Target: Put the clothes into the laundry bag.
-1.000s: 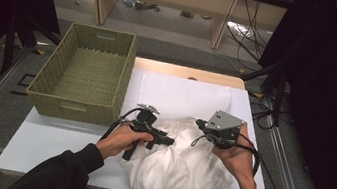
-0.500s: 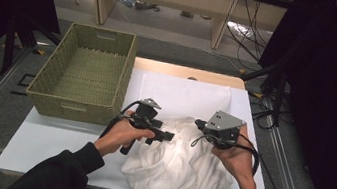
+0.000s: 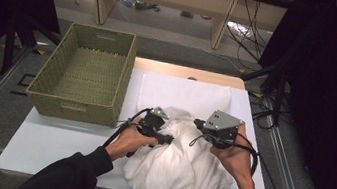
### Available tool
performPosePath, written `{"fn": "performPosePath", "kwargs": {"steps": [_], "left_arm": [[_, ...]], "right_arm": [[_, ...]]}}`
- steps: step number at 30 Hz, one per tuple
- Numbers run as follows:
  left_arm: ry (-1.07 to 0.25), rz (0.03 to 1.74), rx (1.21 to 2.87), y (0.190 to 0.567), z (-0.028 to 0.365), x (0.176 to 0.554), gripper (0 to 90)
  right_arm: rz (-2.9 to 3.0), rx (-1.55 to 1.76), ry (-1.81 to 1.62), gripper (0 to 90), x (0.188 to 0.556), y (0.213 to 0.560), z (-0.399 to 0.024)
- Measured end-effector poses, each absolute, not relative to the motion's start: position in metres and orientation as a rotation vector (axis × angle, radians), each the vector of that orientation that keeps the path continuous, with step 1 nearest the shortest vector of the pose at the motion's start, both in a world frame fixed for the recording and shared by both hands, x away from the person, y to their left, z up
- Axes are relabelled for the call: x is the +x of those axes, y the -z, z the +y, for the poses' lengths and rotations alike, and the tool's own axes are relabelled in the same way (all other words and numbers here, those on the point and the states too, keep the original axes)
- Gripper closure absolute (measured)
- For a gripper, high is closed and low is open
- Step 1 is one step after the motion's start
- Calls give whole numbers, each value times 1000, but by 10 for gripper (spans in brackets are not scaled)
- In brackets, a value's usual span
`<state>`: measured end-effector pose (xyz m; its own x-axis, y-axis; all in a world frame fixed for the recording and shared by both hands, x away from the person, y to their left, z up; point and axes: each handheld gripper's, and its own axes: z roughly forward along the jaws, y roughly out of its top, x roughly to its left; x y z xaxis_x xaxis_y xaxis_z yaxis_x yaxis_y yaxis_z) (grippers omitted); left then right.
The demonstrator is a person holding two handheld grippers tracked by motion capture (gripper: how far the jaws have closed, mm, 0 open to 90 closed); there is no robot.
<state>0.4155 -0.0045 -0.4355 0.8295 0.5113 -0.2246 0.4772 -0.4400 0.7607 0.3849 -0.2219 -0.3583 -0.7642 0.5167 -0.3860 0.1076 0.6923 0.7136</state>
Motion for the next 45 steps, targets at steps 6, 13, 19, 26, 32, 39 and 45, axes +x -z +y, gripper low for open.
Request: {"fn": "performPosePath", "kwargs": {"steps": [6,13,19,26,32,39,45], "left_arm": [[-60,714,2113,438,-26,428,768],[-105,978,2119,453,-9,452,451],[-122,884,2168,426,28,418,341],[76,783,2112,448,16,413,635],[79,680,2053,442,-44,405,859],[-89,927,1993,458,-41,448,850],[-62,916,2025,442,-26,436,513]], "right_arm": [[2331,457,-928,900,382,354,-221],[2361,427,-938,900,375,353,-220],[2355,458,-932,900,378,355,-226],[2359,442,-919,900,379,356,-219],[2360,438,-926,900,380,355,-219],[2362,441,-940,900,368,350,-232],[2376,474,-937,900,366,357,-238]]}}
